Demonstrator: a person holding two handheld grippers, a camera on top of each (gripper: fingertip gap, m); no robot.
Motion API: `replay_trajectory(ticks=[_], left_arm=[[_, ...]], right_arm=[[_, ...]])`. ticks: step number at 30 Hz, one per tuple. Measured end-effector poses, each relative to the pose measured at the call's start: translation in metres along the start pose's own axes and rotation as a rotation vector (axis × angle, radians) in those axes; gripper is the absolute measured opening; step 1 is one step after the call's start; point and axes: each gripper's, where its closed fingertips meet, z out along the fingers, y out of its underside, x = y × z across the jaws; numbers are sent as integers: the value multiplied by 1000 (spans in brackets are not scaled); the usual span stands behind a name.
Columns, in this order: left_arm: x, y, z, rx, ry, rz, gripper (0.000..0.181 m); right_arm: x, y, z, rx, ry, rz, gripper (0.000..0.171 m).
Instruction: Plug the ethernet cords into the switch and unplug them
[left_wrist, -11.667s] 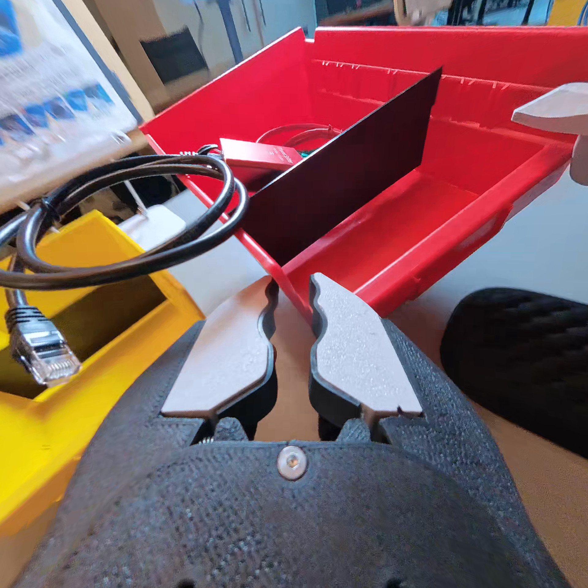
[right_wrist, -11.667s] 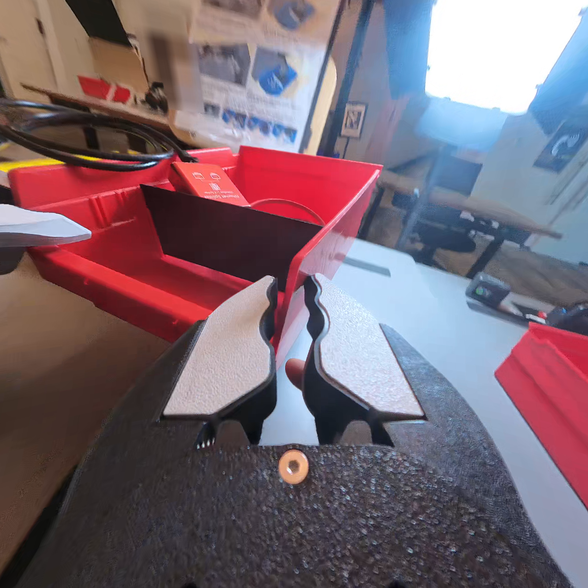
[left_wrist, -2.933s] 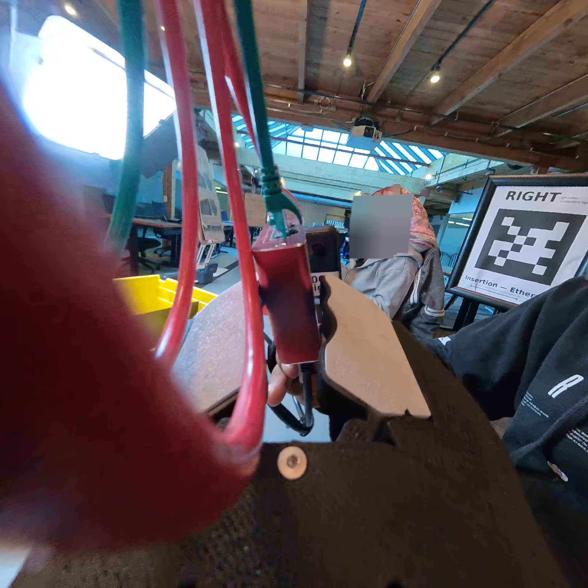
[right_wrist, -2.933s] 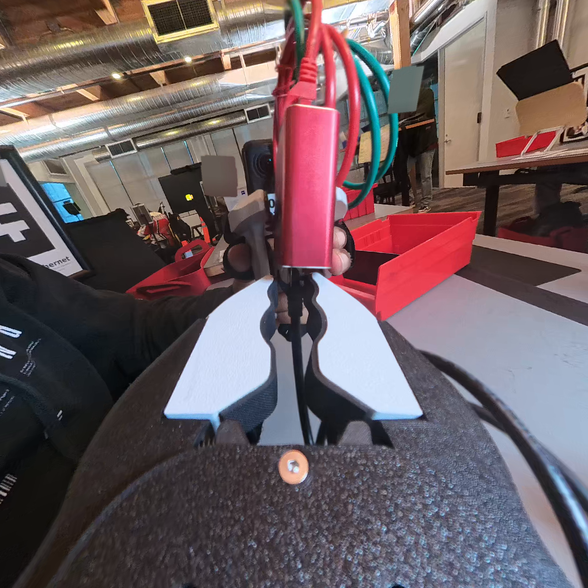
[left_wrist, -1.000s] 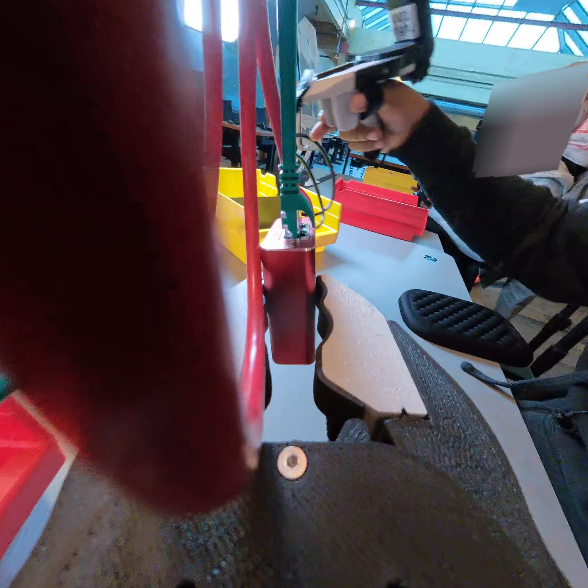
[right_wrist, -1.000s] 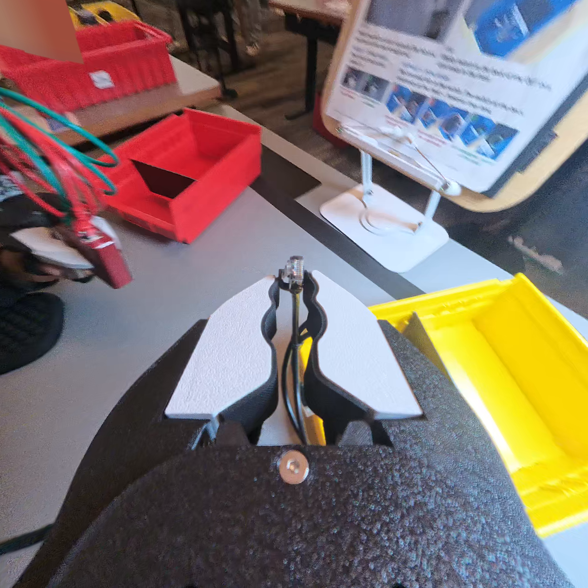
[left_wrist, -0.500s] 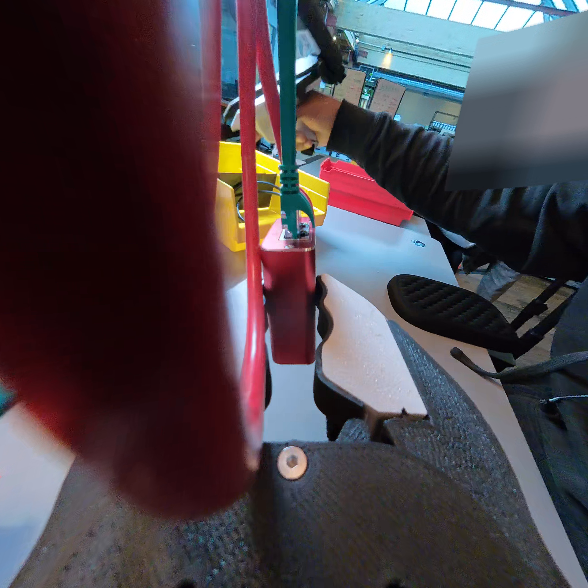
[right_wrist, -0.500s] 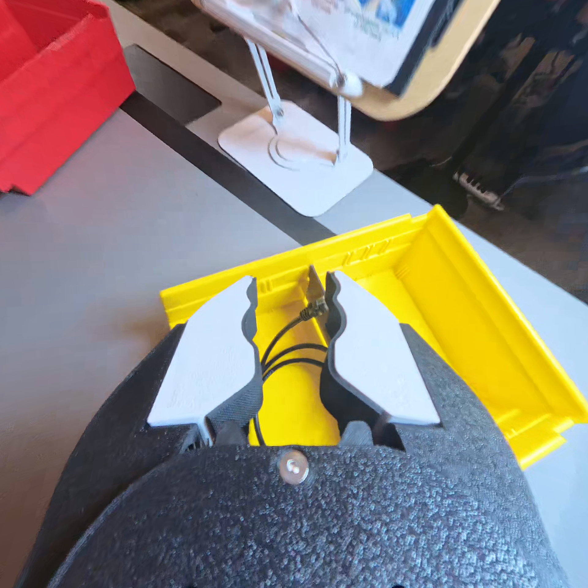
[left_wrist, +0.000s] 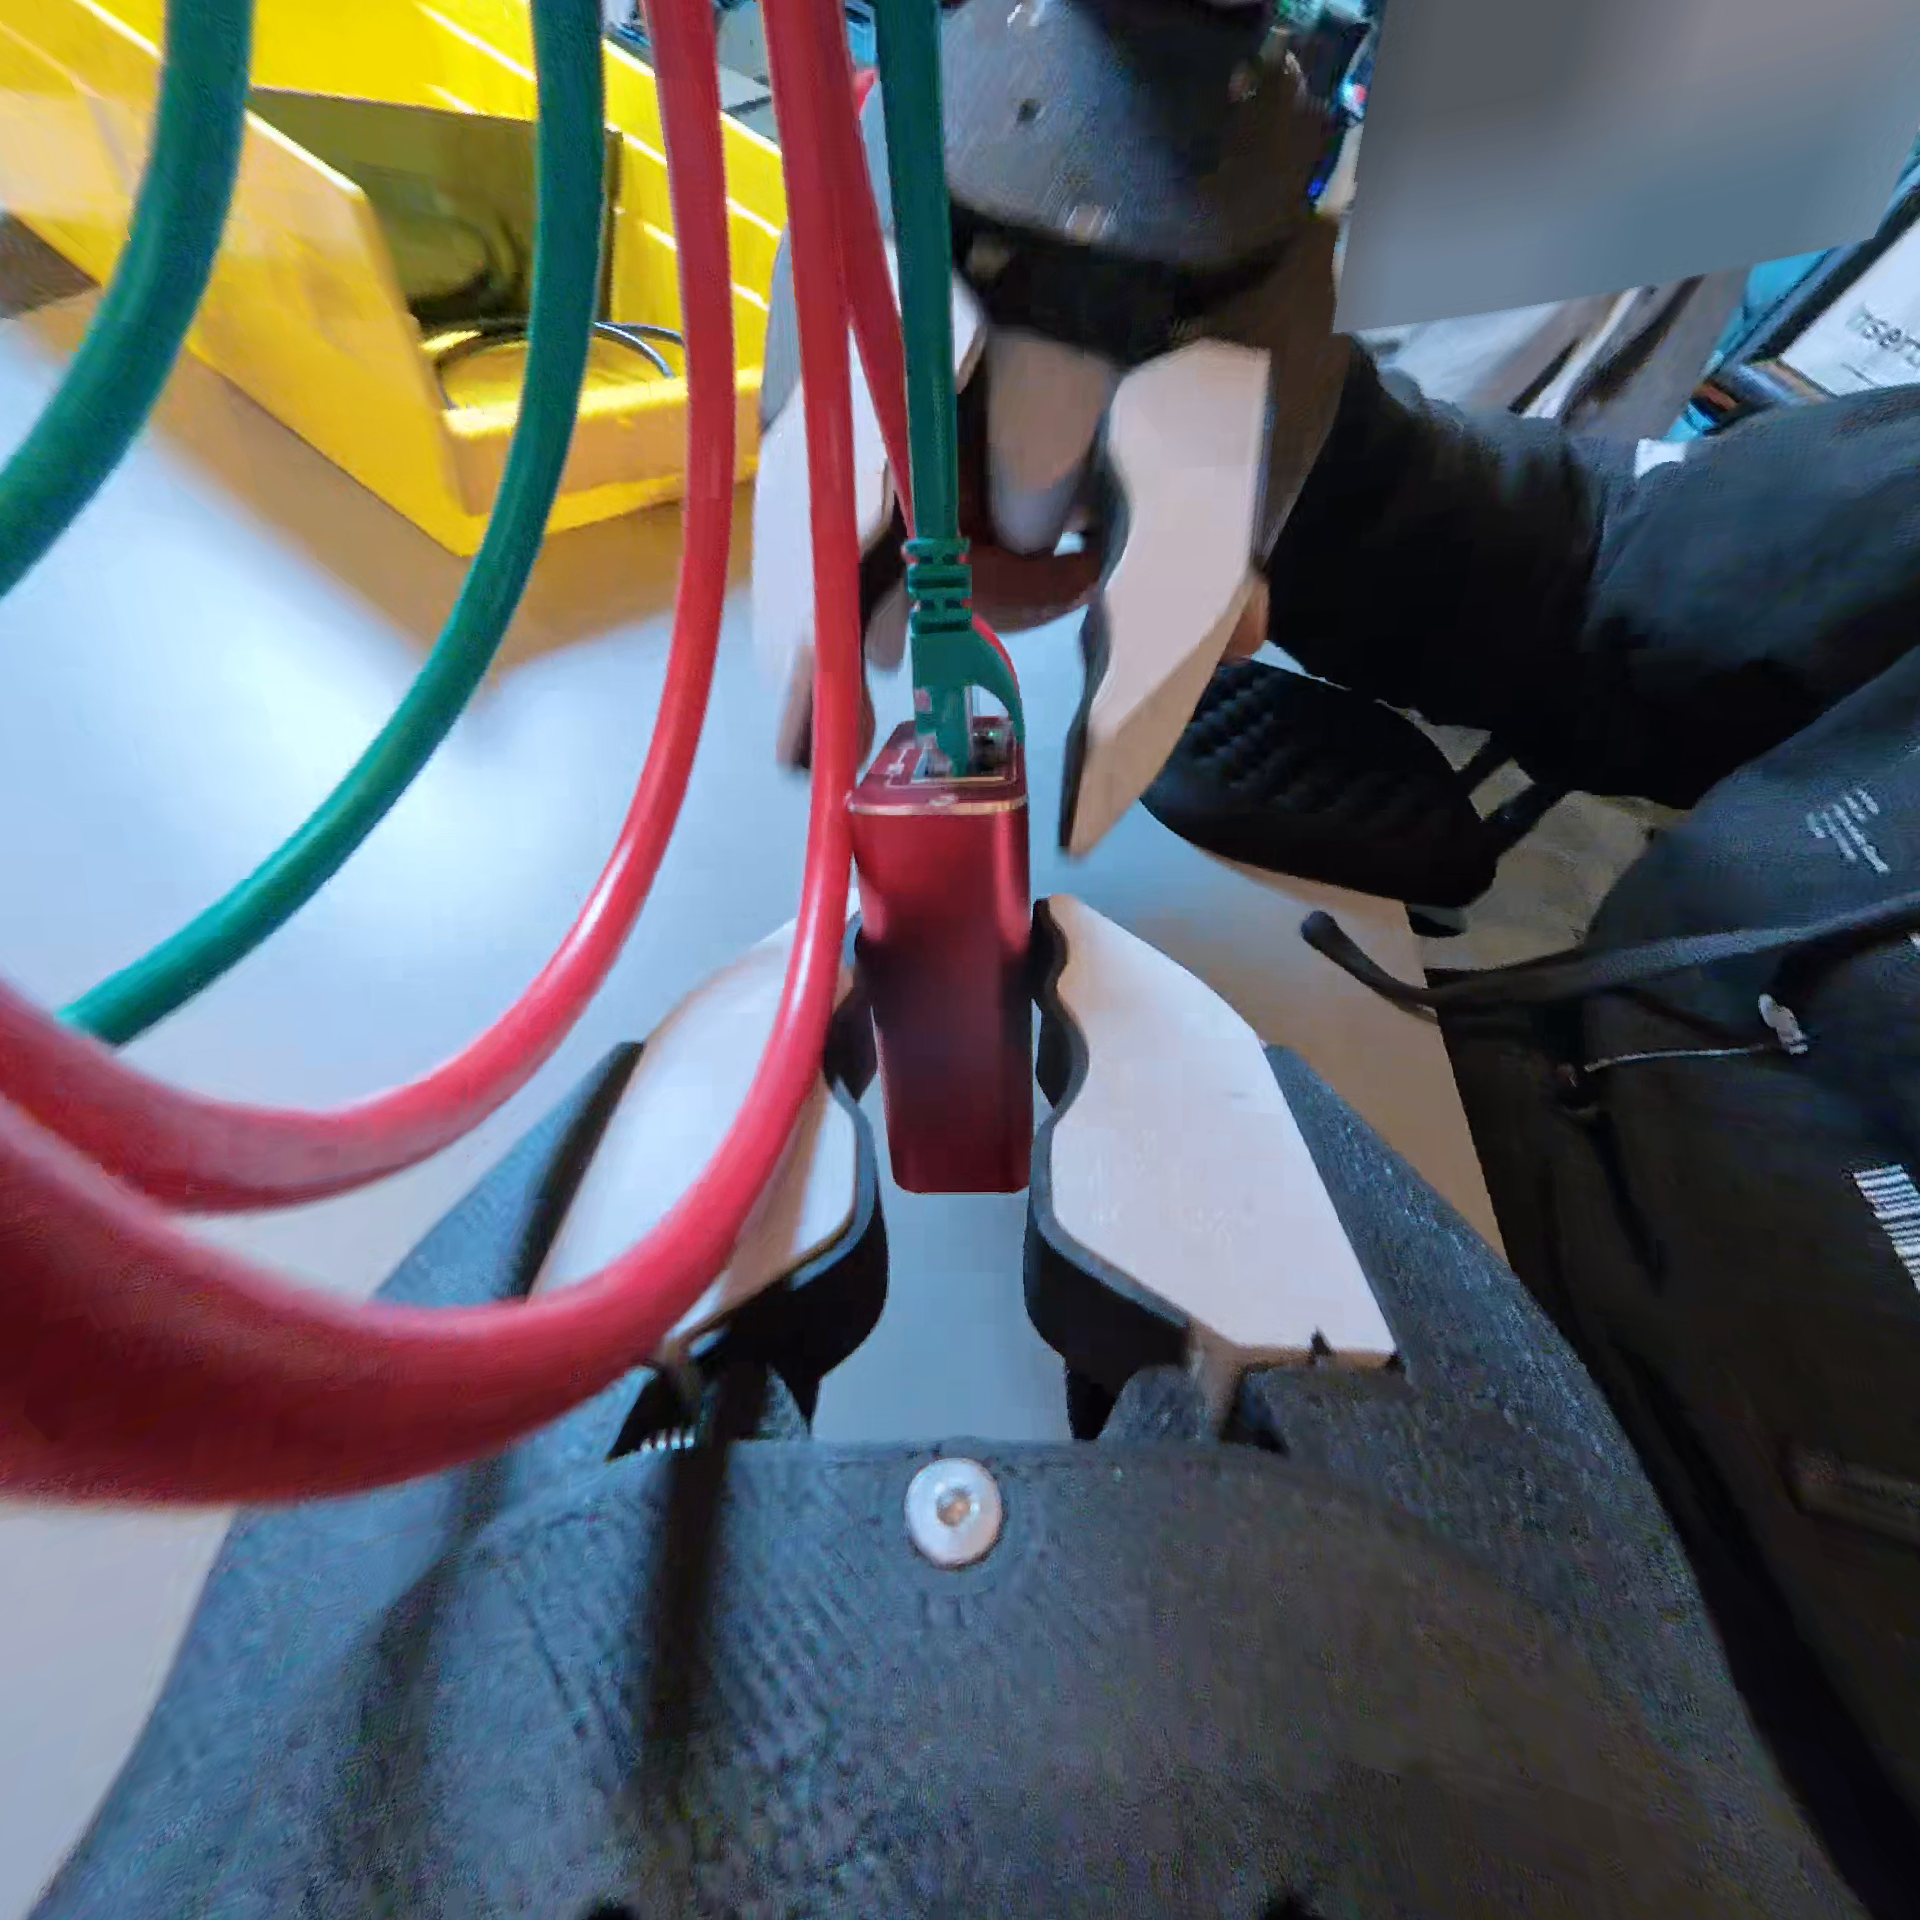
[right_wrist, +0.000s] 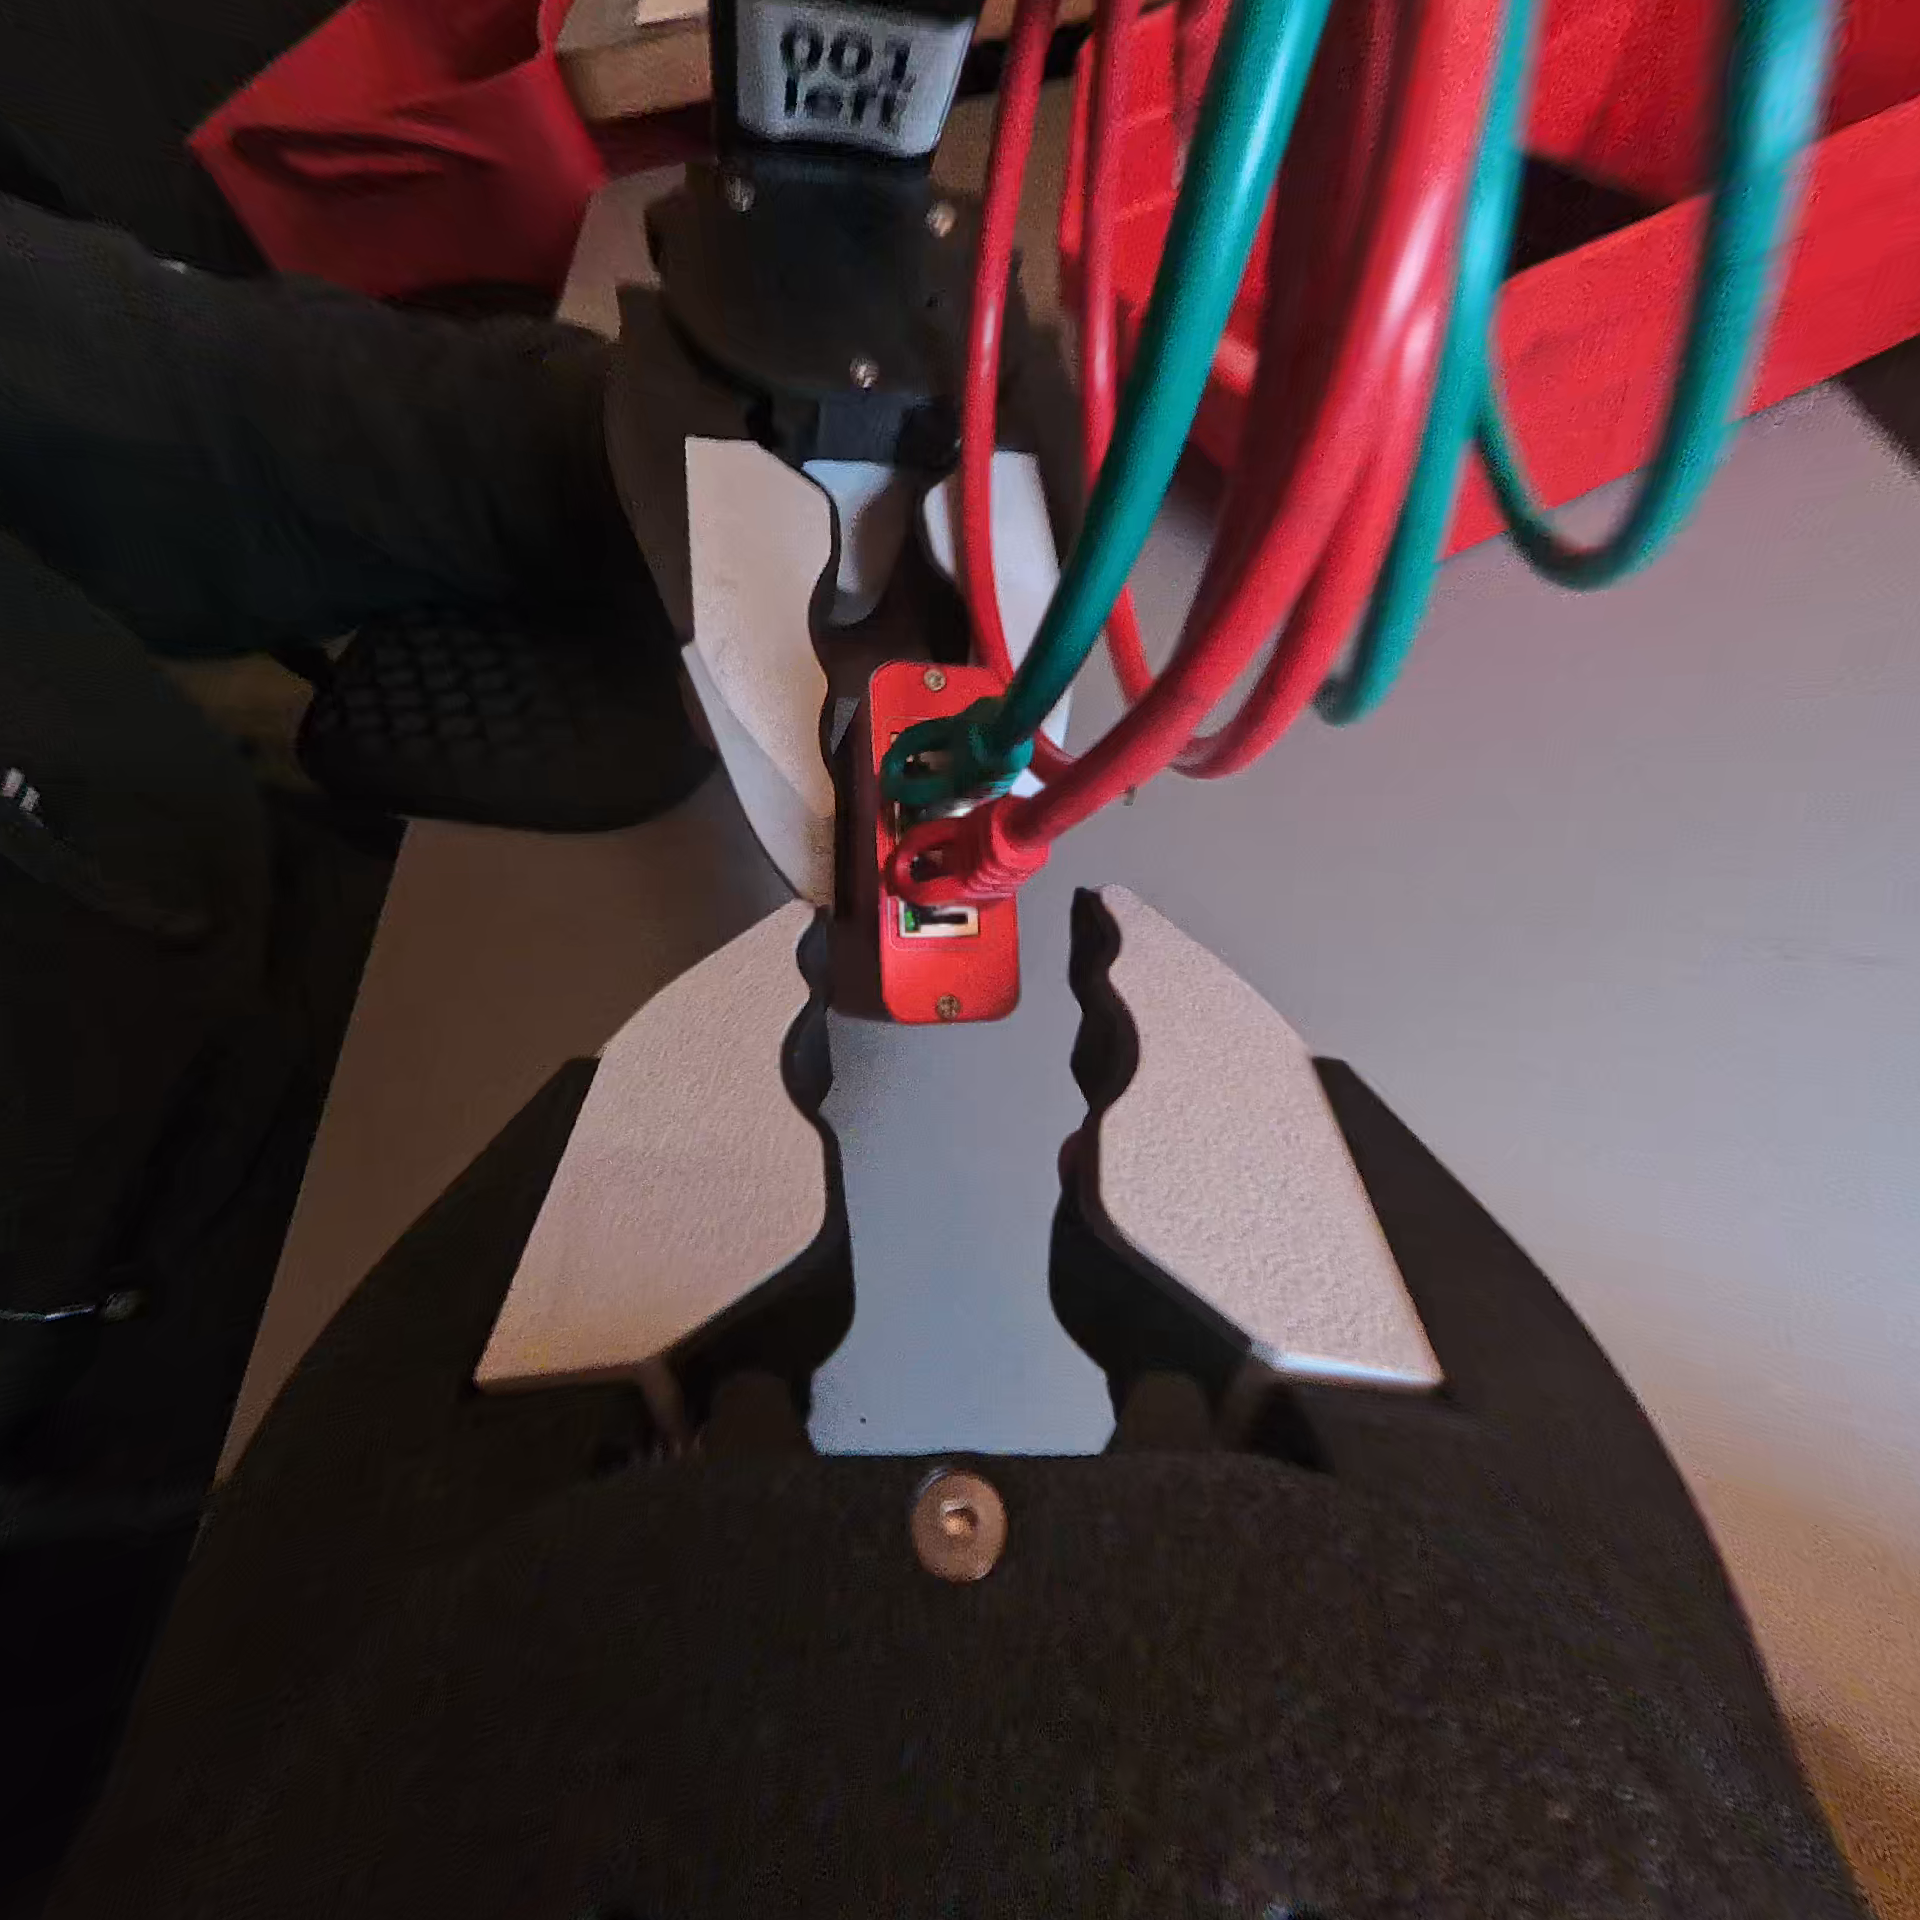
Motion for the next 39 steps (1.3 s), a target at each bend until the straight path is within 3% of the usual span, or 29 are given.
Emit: replay_trajectory(ticks=[3,9,16,18,21,23,26,29,34,37,39], left_arm=[[2,5,-2,-35,-11,64,26],[6,-17,-11,121,37,49,28],[13,-33,-5,276,103,-13,44],[17,-43,0,338,99,-2,43],[20,-55,0,385,83,28,27],[16,-51,-3,305,47,55,27],[3,-34,-8,131,-22,36,28],[-9,-13,-18,-25,-40,-40,27],[-16,2,-25,-213,-13,-126,27],[-14,1,-21,-310,7,-145,27],[-6,-5,-16,-348,40,-141,27]], right_arm=[[-9,3,12,43,-70,6,27],[-10,-23,-4,355,-107,90,27],[-6,-66,-42,713,-71,100,27],[-9,-74,-44,765,-57,78,27],[-13,-79,-44,804,-56,68,27],[-9,-75,-41,734,-28,54,26],[6,-52,-33,471,130,-99,30],[22,-37,-51,170,433,-442,36],[15,-33,-62,-360,645,-1000,41],[24,-26,-55,-620,664,-1244,53],[32,-13,-45,-752,626,-1320,51]])
